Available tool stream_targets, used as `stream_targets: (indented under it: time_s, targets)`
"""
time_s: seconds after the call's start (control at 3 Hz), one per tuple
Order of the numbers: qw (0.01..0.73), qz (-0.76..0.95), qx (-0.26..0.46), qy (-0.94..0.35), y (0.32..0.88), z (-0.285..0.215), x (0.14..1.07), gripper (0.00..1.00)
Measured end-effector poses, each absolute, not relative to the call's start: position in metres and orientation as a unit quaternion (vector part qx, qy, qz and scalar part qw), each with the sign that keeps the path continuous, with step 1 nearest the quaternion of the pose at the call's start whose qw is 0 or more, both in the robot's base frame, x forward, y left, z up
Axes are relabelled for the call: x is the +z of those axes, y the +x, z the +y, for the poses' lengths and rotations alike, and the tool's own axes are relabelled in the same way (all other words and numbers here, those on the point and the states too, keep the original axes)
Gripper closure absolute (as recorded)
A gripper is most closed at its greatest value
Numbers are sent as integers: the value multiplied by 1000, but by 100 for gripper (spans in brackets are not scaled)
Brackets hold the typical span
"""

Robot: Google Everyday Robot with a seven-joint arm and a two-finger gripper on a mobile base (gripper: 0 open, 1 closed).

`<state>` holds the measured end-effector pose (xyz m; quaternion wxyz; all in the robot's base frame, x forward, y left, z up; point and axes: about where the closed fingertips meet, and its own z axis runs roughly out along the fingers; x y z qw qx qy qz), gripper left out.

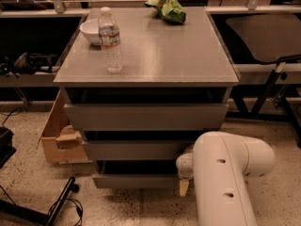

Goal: Open bottom drawer

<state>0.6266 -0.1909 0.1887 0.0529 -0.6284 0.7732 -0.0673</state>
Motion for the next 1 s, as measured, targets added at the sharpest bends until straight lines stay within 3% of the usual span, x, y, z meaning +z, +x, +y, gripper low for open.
stream_targets:
  time_s: [0.67,1.0]
  targets:
    - [34,778,-52,-625,598,-190,176,0]
    - [-5,790,-28,-612,539,-193,167,18]
